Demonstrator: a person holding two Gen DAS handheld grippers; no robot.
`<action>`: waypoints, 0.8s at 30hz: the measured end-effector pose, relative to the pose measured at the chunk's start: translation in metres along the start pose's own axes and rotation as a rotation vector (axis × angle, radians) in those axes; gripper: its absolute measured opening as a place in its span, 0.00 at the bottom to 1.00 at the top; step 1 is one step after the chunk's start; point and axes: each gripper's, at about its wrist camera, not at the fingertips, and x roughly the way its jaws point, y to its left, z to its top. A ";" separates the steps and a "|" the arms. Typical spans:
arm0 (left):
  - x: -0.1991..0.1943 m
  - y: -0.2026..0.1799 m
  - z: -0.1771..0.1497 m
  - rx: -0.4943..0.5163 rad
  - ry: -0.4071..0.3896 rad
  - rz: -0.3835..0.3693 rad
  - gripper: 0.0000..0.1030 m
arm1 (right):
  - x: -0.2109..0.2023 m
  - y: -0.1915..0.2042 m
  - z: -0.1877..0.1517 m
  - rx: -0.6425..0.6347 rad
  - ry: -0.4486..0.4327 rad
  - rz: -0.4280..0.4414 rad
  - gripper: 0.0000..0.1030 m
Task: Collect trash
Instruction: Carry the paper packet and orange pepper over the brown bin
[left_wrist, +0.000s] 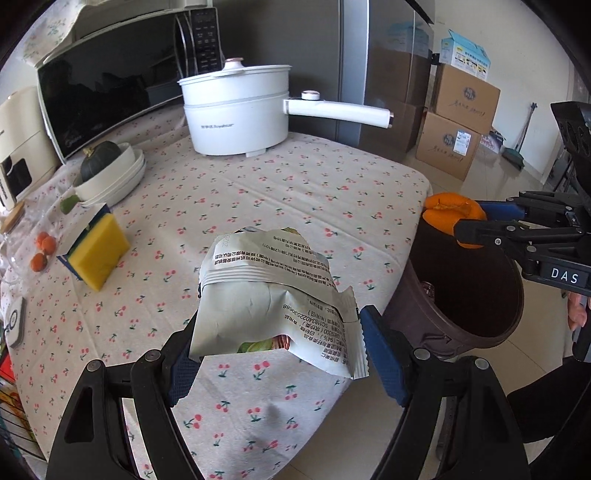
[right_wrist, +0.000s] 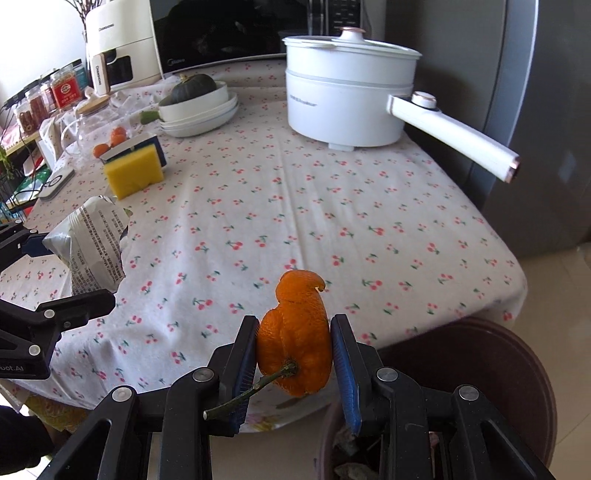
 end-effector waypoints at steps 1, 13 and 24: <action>0.004 -0.007 0.001 0.011 0.004 -0.008 0.80 | -0.003 -0.007 -0.003 0.009 -0.001 -0.007 0.34; 0.042 -0.088 0.015 0.101 0.039 -0.125 0.80 | -0.031 -0.081 -0.044 0.105 0.014 -0.082 0.34; 0.061 -0.143 0.020 0.187 0.034 -0.241 0.82 | -0.036 -0.126 -0.072 0.169 0.057 -0.141 0.34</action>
